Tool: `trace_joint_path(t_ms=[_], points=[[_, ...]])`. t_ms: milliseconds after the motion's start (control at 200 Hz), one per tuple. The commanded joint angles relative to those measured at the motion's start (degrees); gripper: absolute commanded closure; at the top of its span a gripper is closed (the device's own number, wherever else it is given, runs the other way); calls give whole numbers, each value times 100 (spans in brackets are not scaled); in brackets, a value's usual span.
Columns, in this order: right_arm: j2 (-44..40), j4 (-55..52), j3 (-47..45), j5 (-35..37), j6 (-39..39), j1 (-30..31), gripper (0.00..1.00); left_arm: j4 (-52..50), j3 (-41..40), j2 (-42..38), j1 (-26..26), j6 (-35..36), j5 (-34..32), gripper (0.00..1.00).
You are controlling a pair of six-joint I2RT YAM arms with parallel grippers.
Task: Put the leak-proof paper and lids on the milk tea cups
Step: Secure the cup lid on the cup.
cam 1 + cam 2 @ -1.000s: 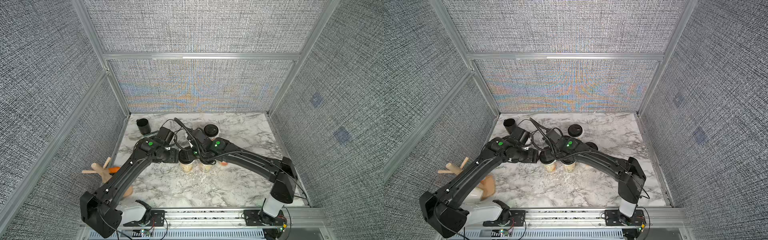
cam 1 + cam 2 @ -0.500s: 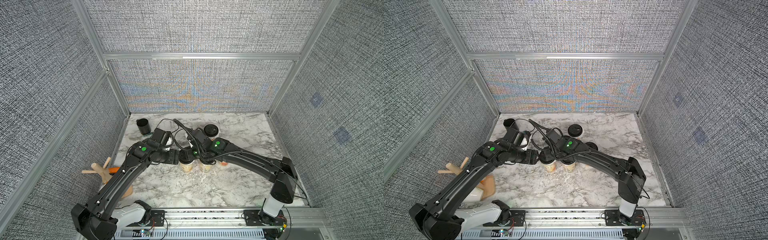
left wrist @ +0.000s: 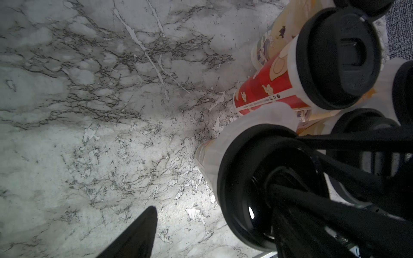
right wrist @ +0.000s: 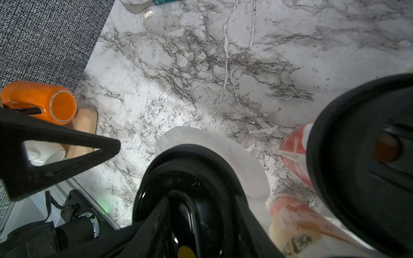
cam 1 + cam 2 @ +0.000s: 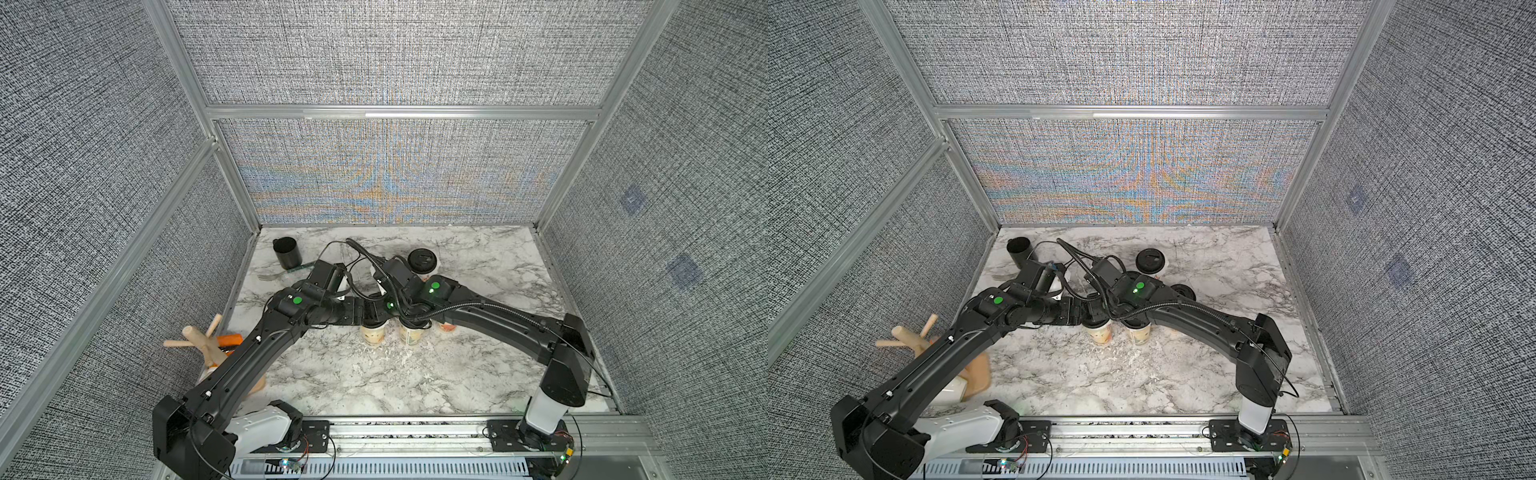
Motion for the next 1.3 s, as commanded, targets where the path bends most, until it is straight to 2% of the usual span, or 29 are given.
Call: trace_joint_path(t_ms=[0,751,1141,1296], points=[[190,-1395,-136,-484,167,19,52,44,-72,-8,2,-35,-313,18],[-203,-760,-864,-1005,524,-54,46,-98,-742,-234,2,-191,-566,18],[-182,-1020,364,-732,273,-72,39,-438,-618,-369,2,-175,-701,18],[-214,-1123,594,-554,223,-99,37,-470,-608,-425,2,-182,-708,18]])
